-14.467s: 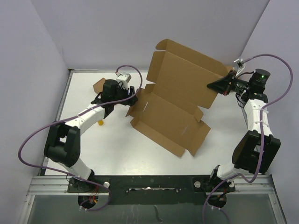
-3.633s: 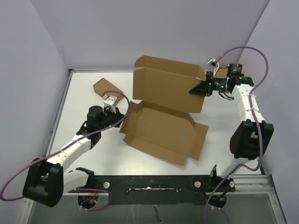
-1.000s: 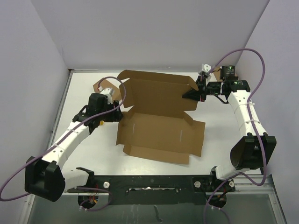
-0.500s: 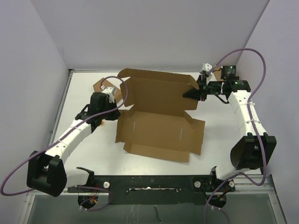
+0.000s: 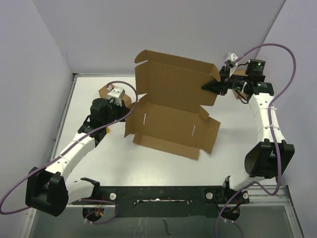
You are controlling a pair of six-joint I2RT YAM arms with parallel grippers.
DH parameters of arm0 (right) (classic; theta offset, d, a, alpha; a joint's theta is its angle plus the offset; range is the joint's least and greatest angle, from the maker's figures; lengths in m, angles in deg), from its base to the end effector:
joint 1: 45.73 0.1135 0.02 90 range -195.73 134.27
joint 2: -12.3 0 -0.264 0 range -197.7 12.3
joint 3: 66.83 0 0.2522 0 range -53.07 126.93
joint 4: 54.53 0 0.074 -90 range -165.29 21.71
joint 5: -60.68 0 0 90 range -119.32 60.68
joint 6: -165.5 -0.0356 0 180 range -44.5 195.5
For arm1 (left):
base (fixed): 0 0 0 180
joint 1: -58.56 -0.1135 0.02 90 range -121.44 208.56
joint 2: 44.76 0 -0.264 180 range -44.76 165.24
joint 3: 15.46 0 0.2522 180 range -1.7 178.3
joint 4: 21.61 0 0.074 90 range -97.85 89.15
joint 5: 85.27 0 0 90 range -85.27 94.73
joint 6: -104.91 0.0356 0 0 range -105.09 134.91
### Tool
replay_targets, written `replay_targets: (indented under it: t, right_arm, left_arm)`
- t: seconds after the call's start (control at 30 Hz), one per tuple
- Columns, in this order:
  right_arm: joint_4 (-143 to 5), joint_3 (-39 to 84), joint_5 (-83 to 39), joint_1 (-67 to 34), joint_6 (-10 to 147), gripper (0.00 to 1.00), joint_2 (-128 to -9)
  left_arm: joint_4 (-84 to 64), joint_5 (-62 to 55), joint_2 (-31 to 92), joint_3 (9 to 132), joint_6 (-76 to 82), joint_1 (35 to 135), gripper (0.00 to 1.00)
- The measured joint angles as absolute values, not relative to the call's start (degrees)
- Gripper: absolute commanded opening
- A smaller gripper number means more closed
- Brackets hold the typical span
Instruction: Fold the paper box
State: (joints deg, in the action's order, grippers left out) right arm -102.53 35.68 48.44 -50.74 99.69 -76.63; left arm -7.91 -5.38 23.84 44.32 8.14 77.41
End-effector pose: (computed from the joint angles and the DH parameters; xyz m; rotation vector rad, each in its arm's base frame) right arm 0.3293 0.0061 0.3906 -0.9791 1.5302 1.0825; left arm 0.2569 -0.0943 0.2789 0.3252 1.9598 -0.4648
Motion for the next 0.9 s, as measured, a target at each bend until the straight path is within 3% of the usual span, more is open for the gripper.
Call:
replay_targets:
  t: [0.47, 0.9]
  right_arm:
    - [-85.64, 39.03, 53.16, -52.03, 91.23, 0.0, -81.13]
    - [-106.05, 36.88, 52.96, -50.44, 109.83, 0.0, -80.91]
  left_arm:
    - [-48.72, -7.34, 34.73, 33.77, 23.84, 80.01, 0.0]
    - [-62.22, -7.04, 35.6, 24.96, 27.55, 79.94, 0.0]
